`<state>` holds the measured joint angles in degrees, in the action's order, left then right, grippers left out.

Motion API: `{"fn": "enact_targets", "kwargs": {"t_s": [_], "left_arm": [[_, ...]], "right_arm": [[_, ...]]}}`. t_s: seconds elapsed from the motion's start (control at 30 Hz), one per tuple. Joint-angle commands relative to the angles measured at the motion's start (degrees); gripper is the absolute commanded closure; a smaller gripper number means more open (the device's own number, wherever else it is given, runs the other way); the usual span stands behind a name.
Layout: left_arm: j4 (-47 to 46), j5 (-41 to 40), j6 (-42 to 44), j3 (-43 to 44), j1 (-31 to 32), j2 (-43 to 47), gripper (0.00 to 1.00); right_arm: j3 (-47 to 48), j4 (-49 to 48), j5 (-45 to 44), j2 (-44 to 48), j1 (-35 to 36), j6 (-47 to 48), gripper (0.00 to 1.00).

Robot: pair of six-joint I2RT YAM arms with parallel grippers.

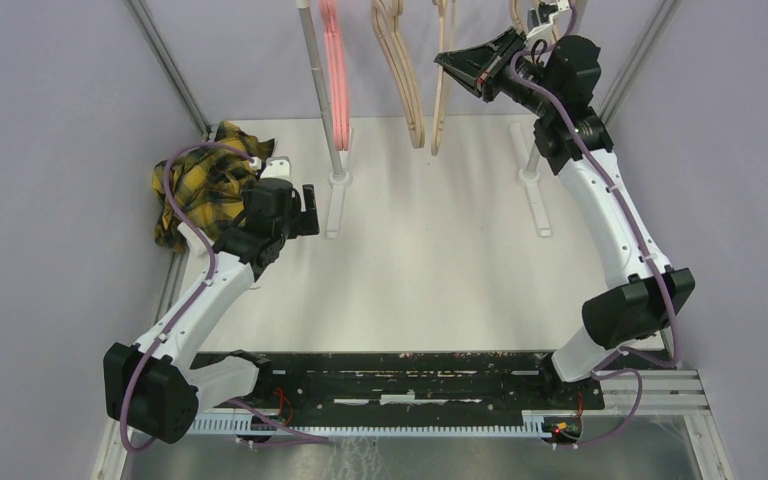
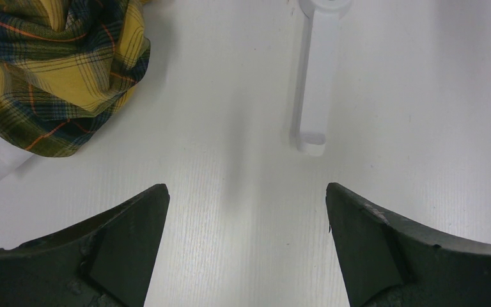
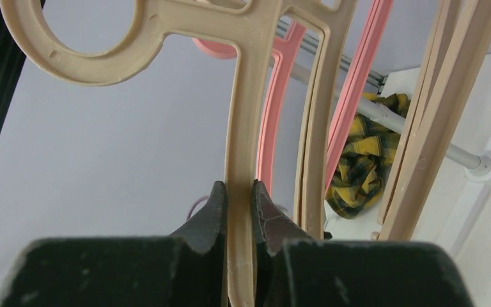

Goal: Organize the hangers

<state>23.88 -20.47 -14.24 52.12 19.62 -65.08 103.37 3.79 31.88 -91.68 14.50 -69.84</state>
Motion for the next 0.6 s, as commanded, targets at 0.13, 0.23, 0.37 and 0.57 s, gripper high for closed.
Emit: {"fn": "enact_targets", "kwargs": {"t_s": [0.13,0.23,0.37,0.57], "left_arm": [[-2.17,0.06,1.54,0.56,-0.28,1.60,0.01],[-2.17,0.07,1.54,0.66,-0.28,1.57,0.01],[-2.02,-0.09,1.59,0.61,-0.28,1.62,0.01],[-1.84,-0.01,1.52,0.56,-0.28,1.61,0.01]], "right_arm": [[3.84,-7.40,-7.06,-2.77,-0.15,-6.18,0.97],[4.63,-6.21,-7.75,-4.13,-0.16,-6.90,0.97],[2.67,-5.08,-8.67,-4.62,-0.17,-7.57,0.97],[-0.76,-4.11,-9.46,-4.62,-0.89,-7.46,0.94]]}}
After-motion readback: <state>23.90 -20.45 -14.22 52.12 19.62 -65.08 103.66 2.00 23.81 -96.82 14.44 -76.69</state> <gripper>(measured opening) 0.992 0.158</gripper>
